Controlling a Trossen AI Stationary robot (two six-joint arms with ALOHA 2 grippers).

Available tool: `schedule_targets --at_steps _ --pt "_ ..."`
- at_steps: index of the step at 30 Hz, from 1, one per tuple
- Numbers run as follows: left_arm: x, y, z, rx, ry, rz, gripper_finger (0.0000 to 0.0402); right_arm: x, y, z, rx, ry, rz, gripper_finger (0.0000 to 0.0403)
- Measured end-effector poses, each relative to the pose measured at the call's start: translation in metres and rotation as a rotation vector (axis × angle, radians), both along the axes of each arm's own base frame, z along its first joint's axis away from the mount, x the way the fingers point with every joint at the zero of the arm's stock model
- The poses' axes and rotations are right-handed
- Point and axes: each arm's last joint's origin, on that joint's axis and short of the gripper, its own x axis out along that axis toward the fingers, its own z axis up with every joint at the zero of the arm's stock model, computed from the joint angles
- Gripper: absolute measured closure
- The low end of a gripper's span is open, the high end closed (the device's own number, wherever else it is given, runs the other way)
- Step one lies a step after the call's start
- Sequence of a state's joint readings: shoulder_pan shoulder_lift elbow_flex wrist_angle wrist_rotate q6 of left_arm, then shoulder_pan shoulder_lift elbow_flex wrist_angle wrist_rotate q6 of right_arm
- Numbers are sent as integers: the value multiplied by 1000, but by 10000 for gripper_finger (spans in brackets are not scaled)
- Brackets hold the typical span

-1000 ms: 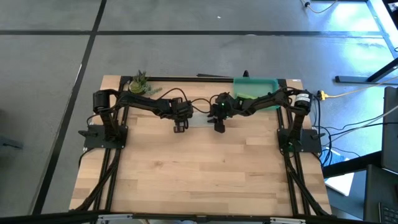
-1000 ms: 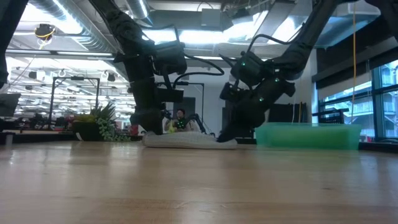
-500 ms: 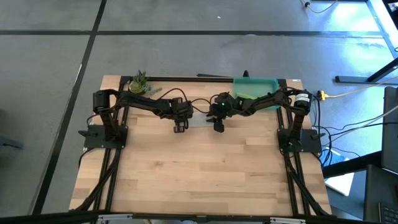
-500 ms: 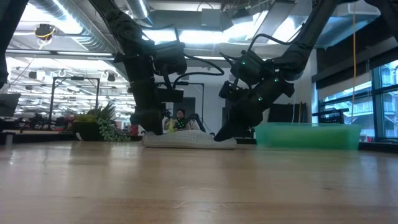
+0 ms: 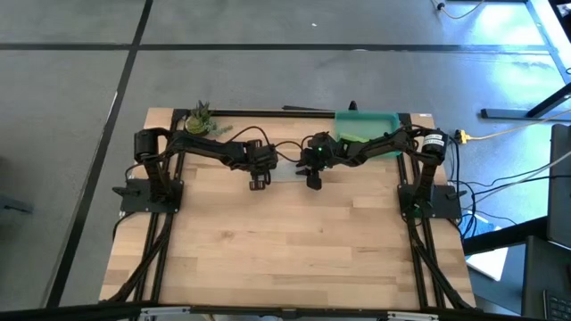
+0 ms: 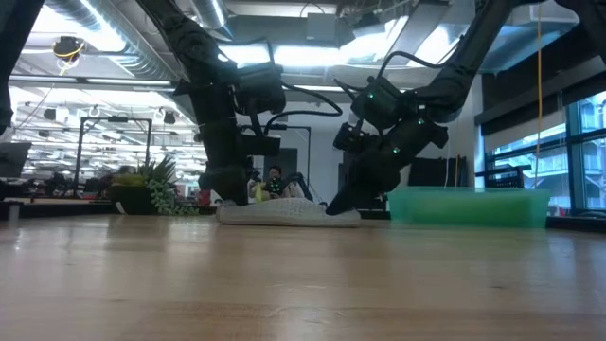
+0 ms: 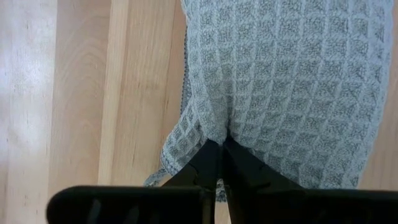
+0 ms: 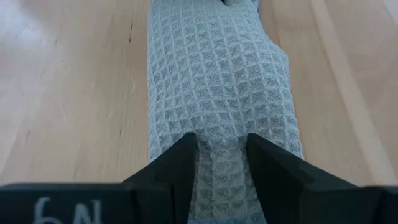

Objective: Roll microfiber towels into tight, uniform cylinder then place into a basket
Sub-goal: Roll the gray microfiber cloth

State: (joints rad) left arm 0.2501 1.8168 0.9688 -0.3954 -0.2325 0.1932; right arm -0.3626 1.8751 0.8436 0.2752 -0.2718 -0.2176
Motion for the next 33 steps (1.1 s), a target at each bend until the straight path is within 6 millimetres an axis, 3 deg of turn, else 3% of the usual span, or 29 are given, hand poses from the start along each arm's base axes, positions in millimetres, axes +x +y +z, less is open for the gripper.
schedule_targets --at_steps 17,33 --pt "0 0 0 2 -5 2 388 0 0 1 -1 -3 1 256" --pt "5 0 2 108 -24 27 388 0 0 1 -1 -5 1 256"
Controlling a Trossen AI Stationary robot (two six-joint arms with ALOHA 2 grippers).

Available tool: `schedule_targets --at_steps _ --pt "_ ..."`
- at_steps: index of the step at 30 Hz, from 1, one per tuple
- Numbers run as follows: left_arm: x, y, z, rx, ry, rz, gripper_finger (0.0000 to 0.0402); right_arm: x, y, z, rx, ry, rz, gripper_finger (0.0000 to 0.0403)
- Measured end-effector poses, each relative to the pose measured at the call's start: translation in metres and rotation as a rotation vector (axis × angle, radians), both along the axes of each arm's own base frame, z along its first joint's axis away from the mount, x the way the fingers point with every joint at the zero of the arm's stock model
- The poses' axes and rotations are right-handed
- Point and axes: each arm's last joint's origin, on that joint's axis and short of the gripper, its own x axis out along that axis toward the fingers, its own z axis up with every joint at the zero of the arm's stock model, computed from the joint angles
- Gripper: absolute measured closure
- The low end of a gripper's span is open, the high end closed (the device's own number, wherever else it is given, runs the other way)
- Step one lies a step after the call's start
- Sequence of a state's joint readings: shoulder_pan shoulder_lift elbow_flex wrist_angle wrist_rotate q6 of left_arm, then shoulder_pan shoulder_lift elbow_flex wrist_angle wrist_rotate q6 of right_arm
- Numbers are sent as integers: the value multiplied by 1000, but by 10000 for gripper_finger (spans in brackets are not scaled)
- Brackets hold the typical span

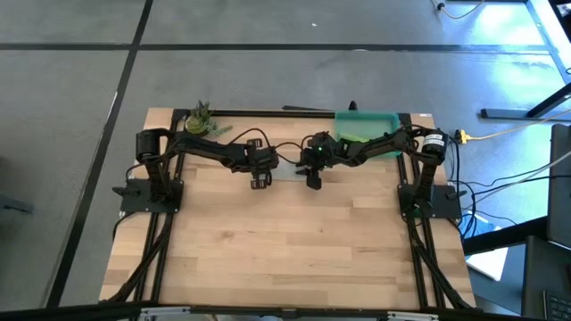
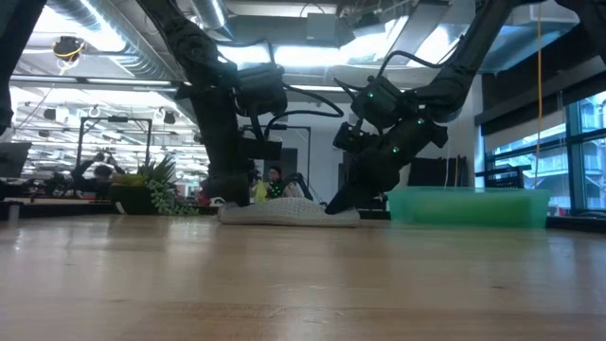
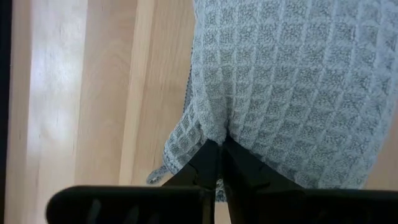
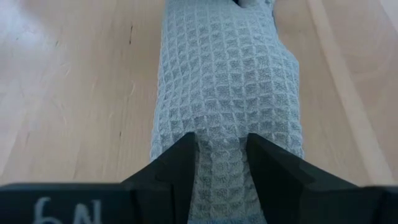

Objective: Roll microfiber towels into tight, uniform cylinder then place into a basket
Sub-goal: Roll the gray microfiber cloth

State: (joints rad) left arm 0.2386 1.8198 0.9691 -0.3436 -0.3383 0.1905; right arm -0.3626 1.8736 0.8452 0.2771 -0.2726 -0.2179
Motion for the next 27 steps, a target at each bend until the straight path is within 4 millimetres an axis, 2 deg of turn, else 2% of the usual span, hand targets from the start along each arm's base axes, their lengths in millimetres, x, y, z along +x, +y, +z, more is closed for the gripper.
schedule_targets --at_steps 27 --pt "2 -1 1 -2 -14 -8 388 0 0 0 0 0 0 256"
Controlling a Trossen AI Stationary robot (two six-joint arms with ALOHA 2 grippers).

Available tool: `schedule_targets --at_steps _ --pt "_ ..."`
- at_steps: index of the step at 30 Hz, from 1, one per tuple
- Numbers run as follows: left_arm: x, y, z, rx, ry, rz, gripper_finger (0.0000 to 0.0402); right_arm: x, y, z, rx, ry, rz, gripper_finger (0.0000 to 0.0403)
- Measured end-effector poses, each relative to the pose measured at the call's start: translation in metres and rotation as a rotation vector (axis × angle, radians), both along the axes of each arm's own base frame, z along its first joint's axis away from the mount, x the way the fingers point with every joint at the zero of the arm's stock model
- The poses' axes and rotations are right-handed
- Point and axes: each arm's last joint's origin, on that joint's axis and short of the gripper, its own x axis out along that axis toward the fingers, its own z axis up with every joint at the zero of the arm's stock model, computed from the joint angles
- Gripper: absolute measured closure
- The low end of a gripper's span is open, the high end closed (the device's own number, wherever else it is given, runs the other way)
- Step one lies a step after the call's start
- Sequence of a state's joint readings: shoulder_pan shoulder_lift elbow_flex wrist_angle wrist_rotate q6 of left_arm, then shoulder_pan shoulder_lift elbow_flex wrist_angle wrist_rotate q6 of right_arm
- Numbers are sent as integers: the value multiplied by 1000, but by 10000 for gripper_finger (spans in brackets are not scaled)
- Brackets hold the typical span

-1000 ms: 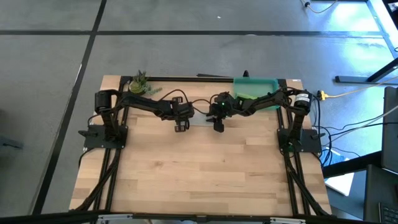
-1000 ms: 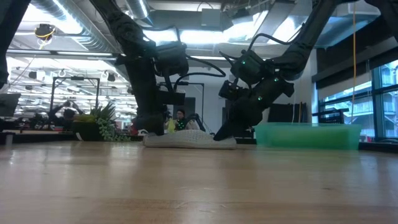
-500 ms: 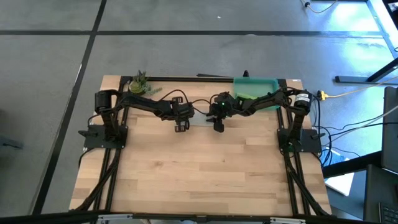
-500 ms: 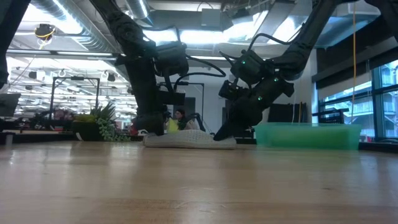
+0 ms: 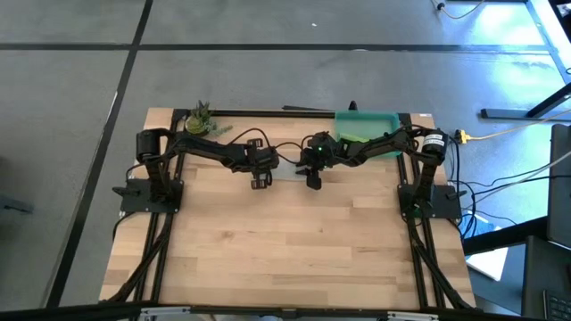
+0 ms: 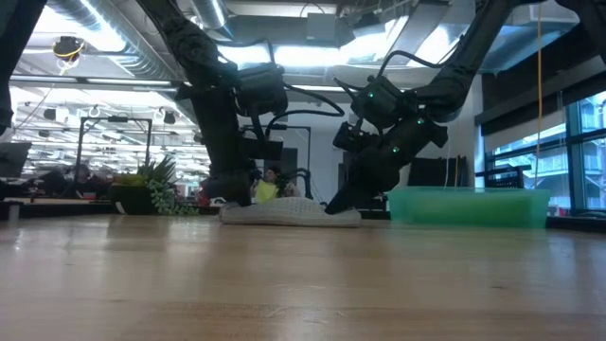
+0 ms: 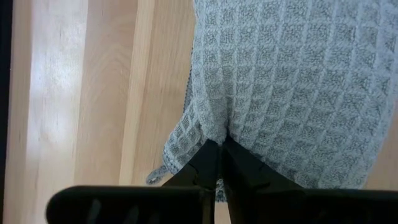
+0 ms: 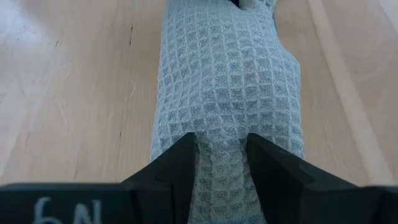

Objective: Roll microfiber towels into tight, uniform cylinder then place into a basket
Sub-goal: Roll the gray microfiber cloth, then put the gray microfiber cloth into the blue bin

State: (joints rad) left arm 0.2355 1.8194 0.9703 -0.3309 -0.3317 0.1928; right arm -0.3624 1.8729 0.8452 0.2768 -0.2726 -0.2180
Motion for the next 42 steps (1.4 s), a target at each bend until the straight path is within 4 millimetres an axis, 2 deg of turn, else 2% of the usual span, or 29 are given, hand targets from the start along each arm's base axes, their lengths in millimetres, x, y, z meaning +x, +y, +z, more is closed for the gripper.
schedule_targets --at_steps 17,21,28,32,38,42 --pt "2 0 0 4 -22 -1 388 2 -2 3 -18 -31 -36 248" --pt "4 1 1 5 -48 -3 388 4 1 6 -81 -39 -57 209" --pt "5 1 1 7 -60 -4 388 6 11 19 -178 -49 -41 100" --pt "6 1 1 8 -65 -4 388 7 17 22 -212 -46 -17 52" --pt "6 1 2 12 -71 -3 388 10 21 23 -263 -62 12 9" --pt "7 1 2 14 -76 -2 388 11 21 22 -257 -80 55 4"
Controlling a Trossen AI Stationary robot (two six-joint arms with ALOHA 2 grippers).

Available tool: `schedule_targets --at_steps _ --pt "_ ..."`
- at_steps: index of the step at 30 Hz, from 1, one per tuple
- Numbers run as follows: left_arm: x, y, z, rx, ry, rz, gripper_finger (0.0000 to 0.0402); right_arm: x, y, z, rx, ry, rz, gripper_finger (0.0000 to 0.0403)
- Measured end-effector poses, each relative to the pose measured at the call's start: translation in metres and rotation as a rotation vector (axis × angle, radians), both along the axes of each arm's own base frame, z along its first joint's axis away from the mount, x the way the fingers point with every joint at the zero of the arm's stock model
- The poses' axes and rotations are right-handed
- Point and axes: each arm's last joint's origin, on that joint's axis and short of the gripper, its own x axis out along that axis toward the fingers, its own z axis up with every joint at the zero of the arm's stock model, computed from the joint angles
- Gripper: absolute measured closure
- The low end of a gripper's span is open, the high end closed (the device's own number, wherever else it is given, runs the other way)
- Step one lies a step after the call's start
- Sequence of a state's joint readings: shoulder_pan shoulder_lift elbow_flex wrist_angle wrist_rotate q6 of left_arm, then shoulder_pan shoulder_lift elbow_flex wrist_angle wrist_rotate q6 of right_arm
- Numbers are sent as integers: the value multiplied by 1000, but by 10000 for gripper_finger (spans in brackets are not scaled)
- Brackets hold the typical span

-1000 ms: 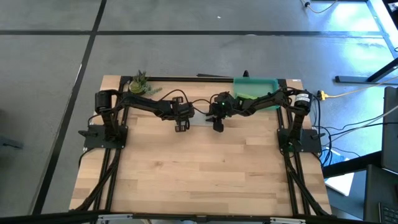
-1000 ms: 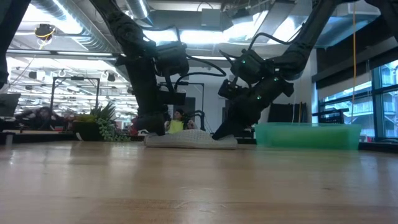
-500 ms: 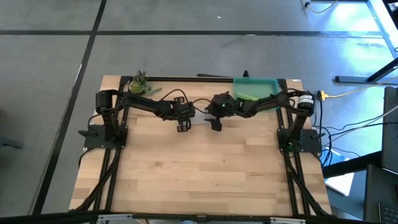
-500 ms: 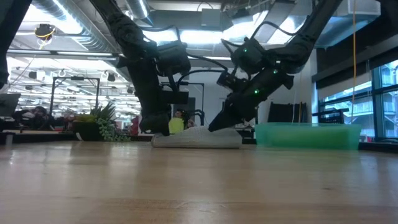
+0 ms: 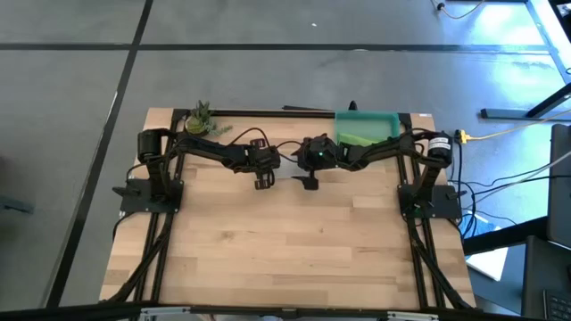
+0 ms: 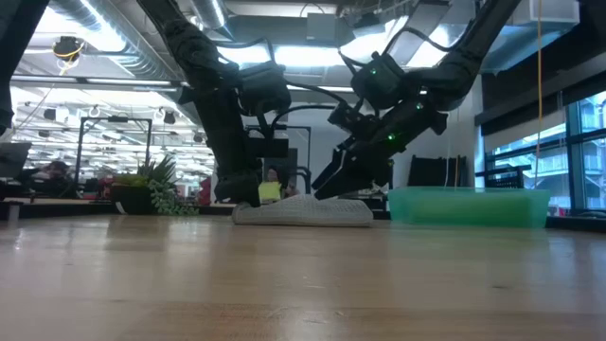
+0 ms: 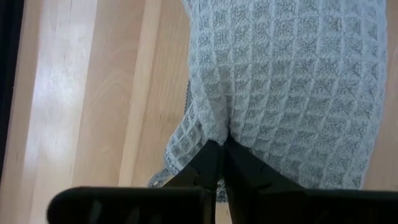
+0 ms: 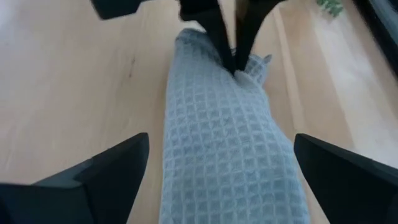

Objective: Roll microfiber towels into tight, uniform cylinder then place into a basket
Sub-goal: Put the gray microfiber cloth into the blue bin

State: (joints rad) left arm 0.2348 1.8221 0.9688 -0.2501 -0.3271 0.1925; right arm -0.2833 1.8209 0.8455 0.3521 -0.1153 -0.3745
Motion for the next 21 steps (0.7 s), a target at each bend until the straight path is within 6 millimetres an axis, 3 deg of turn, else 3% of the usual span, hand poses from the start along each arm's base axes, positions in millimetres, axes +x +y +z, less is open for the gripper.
schedule_targets --at_steps 21 --pt "1 0 1 7 -14 2 388 10 -16 -36 105 35 26 4"
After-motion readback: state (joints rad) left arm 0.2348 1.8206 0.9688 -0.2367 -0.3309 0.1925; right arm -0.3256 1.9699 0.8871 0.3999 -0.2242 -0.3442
